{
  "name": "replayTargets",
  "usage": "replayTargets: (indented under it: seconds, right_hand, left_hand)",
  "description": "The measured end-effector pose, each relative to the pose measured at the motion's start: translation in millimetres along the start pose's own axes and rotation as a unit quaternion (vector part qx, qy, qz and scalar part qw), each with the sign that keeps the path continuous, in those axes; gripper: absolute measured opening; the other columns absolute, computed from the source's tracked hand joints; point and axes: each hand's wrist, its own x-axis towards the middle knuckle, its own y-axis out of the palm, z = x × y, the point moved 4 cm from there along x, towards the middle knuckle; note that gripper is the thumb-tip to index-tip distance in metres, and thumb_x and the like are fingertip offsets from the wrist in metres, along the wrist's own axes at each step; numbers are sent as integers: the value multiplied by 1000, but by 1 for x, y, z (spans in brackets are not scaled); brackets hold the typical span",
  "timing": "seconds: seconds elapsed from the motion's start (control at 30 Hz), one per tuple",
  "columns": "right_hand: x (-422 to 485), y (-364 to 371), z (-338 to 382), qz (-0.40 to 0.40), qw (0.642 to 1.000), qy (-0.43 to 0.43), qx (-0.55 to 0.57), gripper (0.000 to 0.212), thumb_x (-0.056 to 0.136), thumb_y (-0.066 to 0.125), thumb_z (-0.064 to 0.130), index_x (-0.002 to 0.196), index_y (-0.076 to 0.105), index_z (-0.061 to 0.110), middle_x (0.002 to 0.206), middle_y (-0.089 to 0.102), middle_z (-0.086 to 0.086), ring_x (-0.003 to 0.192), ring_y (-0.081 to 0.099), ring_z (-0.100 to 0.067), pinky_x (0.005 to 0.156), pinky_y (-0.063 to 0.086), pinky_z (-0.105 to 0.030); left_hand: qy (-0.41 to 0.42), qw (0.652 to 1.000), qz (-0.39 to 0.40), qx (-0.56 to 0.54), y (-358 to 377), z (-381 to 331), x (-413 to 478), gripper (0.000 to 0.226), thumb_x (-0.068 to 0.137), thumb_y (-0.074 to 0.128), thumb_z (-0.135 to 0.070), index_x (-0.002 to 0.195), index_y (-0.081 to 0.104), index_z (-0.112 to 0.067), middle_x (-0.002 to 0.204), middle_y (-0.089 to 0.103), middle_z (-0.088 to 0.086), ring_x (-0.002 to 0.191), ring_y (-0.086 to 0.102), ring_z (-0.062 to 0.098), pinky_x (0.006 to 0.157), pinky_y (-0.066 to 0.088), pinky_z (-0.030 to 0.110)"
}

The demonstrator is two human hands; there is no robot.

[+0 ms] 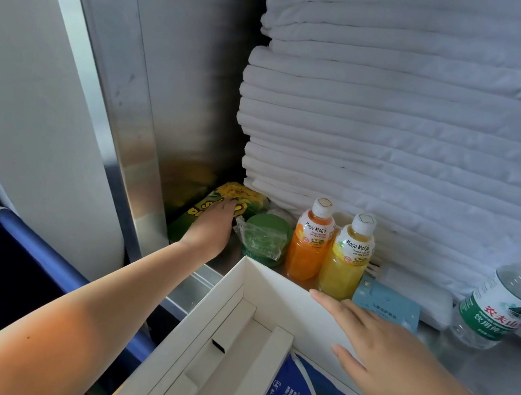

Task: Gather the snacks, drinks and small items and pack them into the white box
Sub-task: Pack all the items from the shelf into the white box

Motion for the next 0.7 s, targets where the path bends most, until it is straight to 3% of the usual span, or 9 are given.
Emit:
replayTargets:
  seconds: [0.3, 0.5, 0.7]
  right_hand:
    - [0, -1, 0, -2, 1000, 1, 7, 74, 97, 35, 43, 126, -31, 61, 139, 29, 25, 114, 48, -3, 89, 49, -23]
    - [-1, -3, 3, 0, 1000, -3, -3, 71, 97, 35, 44, 131, -26, 58, 139, 29, 25, 116, 46, -3, 91, 48, -25]
    - [-2, -11, 3, -19, 999, -5, 30, 64, 95, 31, 54, 129, -23, 61, 146, 14, 30, 127, 29, 9, 100, 30, -13]
  left_hand:
    - [32, 998, -40, -46, -24, -4, -10, 58, 93, 36, 6, 148, 22, -8, 153, 28, 10, 140, 25, 22, 112, 19, 26]
    - [70, 990, -99, -70, -58, -27, -28, 57, 92, 40, 6, 146, 26, -7, 151, 31, 11, 138, 30, 24, 110, 25, 29]
    - [153, 982, -106, -20, -83, -61, -59, 61, 92, 42, 4, 148, 21, -10, 155, 23, 7, 143, 16, 21, 111, 8, 22]
